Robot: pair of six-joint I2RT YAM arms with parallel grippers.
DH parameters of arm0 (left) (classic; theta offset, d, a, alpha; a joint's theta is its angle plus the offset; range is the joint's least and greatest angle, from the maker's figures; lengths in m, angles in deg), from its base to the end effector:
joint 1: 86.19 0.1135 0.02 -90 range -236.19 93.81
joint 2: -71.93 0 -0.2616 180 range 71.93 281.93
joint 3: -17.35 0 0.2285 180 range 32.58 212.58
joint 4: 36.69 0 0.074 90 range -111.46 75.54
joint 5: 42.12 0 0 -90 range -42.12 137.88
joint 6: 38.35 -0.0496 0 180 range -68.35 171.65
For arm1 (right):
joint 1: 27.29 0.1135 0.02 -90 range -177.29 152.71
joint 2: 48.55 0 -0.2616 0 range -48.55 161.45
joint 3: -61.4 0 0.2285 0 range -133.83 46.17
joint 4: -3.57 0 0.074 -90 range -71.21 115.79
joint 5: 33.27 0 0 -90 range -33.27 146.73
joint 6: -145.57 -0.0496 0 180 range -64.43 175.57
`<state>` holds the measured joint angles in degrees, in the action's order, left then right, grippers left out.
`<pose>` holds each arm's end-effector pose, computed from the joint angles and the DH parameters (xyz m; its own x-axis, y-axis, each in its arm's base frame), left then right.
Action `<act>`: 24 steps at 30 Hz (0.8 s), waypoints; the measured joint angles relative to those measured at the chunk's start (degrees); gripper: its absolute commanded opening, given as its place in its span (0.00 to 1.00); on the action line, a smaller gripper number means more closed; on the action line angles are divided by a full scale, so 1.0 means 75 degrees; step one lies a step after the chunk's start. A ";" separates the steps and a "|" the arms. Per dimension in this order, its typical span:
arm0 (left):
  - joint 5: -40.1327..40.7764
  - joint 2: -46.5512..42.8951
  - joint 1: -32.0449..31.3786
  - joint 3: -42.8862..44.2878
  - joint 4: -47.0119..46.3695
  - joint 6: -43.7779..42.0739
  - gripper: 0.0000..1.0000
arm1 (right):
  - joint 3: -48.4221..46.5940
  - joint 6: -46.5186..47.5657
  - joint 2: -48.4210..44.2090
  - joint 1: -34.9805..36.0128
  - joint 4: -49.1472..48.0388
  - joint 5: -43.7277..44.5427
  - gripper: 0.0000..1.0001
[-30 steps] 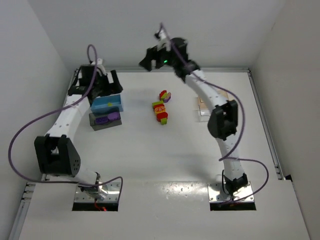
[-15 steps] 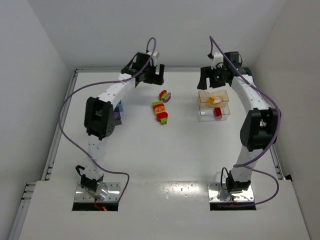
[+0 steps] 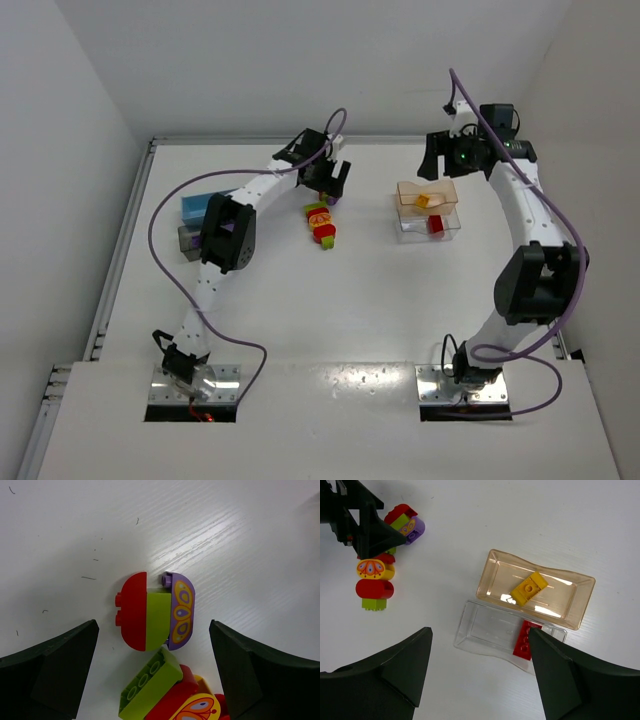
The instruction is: Sort the legos into containers by color
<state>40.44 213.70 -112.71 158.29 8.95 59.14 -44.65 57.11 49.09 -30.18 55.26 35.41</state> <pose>0.4792 -0.2463 0.1828 -0.7113 0.2105 -0.6706 0.4335 0.8824 -0.1829 0.3688 -0.0006 0.3238 -0.6786 0.0092 -0.7344 -0.2357 0.9443 0.2296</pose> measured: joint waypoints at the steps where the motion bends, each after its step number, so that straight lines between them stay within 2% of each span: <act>1: 0.0026 0.0000 0.0006 0.0000 -0.0003 -0.0032 1.00 | 0.0044 0.0000 0.0000 -0.0035 0.0020 -0.0015 0.78; 14: -0.0017 0.0300 -0.0154 0.0000 0.0000 -0.0688 0.98 | 0.0082 0.0003 0.0143 -0.0050 0.0067 -0.0166 0.78; 17: 0.0058 0.0414 -0.0294 -0.0003 -0.0047 -0.0973 0.75 | 0.0082 0.0003 0.0207 -0.0050 0.0067 -0.0169 0.78; 18: 0.0076 0.0417 -0.0341 -0.0003 -0.0052 -0.1035 0.61 | 0.0082 0.0003 0.0219 -0.0050 0.0064 -0.0169 0.78; 20: 0.0076 0.0425 -0.0414 -0.0003 -0.0079 -0.1142 0.52 | 0.0082 0.0003 0.0239 -0.0050 0.0067 -0.0172 0.78; 21: 0.0073 0.0425 -0.0425 -0.0006 -0.0108 -0.1212 0.38 | 0.0082 0.0000 0.0239 -0.0050 0.0070 -0.0189 0.78; 24: 0.0044 0.0251 -0.0460 -0.0446 -0.0527 -0.1291 0.21 | 0.0082 -0.0015 0.0245 -0.0003 0.0064 -0.0274 0.78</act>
<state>40.77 215.58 -116.17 154.94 4.99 49.46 -44.04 57.00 50.93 -30.20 55.74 33.35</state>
